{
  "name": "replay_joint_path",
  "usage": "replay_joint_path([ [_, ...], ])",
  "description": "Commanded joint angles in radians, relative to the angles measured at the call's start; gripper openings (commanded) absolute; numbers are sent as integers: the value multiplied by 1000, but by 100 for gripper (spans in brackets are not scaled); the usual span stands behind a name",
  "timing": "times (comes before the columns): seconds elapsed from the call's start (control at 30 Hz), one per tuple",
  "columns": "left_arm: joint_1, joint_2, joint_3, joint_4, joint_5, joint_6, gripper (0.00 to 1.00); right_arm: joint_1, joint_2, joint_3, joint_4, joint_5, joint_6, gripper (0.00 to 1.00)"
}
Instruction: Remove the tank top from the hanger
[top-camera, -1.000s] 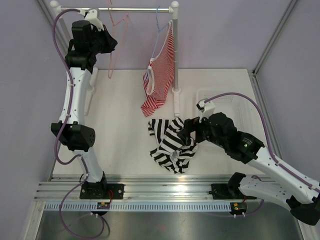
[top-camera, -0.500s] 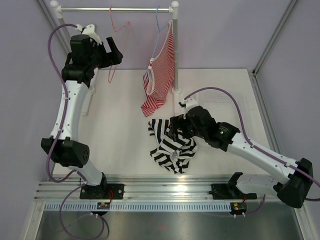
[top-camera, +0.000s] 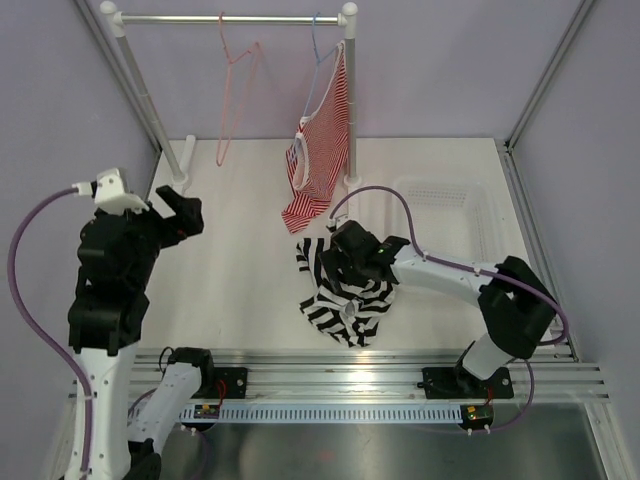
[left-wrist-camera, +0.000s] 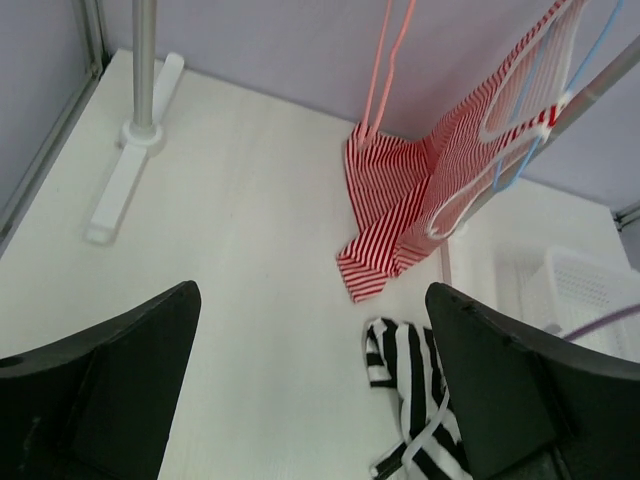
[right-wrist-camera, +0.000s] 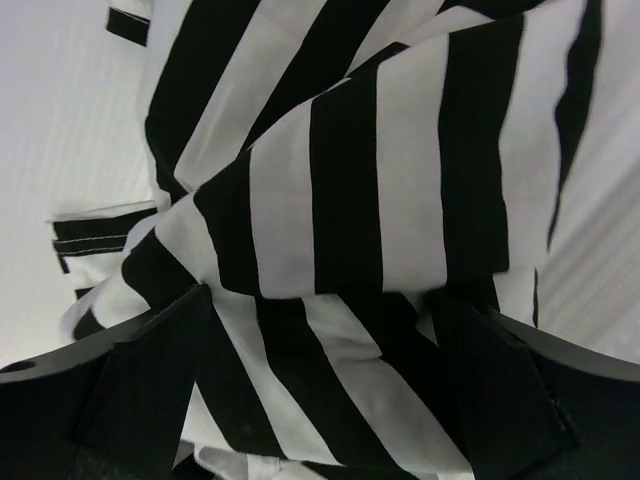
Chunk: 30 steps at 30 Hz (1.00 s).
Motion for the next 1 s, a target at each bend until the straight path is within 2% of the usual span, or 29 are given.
replay_joint_path([
  [0.0, -2, -120, -248, 69, 55, 34, 99, -4, 71, -3, 92, -36, -3, 100],
  [0.07, -2, -177, -353, 129, 140, 67, 99, -4, 120, -33, 156, -67, 4, 99],
  [0.13, -2, -219, -411, 117, 146, 78, 99, -2, 168, -49, 204, -114, 12, 98],
  [0.27, -3, -263, -427, 79, 94, 74, 99, 10, 211, -52, 235, -141, 20, 67],
  [0.3, -2, -280, -430, 87, 80, 77, 99, 15, 210, -47, 227, -142, 17, 30],
  [0.33, -2, -308, -428, 87, 37, 74, 99, 18, 185, -35, 223, -138, 12, 6],
  [0.37, -2, -320, -430, 82, 22, 72, 99, 22, 165, -26, 210, -123, 14, 0],
  [0.6, 0, -362, -424, 70, -67, 62, 99, 25, -144, 101, 40, -11, -16, 0],
  [0.8, 0, -377, -421, 59, -93, 55, 99, 24, -257, 235, -185, 241, -43, 0],
  [0.83, 0, -380, -422, 59, -93, 54, 99, 22, -286, 265, -204, 308, -43, 0],
  [0.97, 0, -382, -422, 61, -93, 54, 99, -28, -360, 325, -242, 417, -59, 0],
])
